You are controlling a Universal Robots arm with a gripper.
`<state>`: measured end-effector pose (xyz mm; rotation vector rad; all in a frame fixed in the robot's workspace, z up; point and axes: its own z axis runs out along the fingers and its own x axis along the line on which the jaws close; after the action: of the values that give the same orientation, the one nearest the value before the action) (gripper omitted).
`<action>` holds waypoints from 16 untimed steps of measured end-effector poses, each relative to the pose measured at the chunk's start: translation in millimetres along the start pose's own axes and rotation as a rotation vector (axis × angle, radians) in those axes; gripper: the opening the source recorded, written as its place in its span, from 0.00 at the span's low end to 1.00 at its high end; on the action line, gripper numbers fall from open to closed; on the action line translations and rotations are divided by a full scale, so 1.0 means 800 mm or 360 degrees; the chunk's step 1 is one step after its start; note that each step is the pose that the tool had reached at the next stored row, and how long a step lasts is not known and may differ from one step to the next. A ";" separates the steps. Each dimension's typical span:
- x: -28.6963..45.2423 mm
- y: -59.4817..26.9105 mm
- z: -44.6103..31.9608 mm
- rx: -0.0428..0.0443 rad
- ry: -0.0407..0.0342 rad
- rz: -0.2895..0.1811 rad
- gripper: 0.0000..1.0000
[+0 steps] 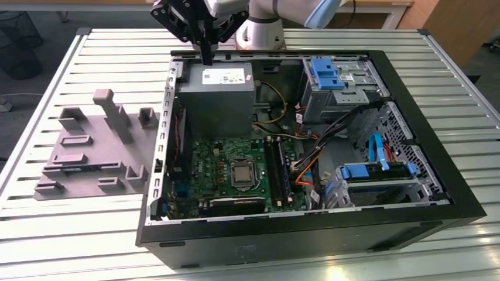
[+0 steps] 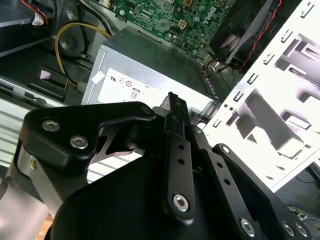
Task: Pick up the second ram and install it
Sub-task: 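Reach for the second ram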
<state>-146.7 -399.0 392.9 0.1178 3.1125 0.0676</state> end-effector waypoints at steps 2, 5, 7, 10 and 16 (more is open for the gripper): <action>0.0031 0.000 0.0000 0.0000 0.0000 0.0000 0.11; 0.0090 -0.001 0.0000 0.0000 0.0000 0.0000 0.11; 0.0129 -0.001 0.0001 0.0000 0.0000 0.0000 0.11; 0.0204 -0.002 0.0003 0.0000 0.0000 0.0000 0.11; 0.0293 -0.002 0.0019 -0.0001 0.0003 -0.0050 0.11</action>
<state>-170.2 -399.0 390.7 0.0685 3.1150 0.0681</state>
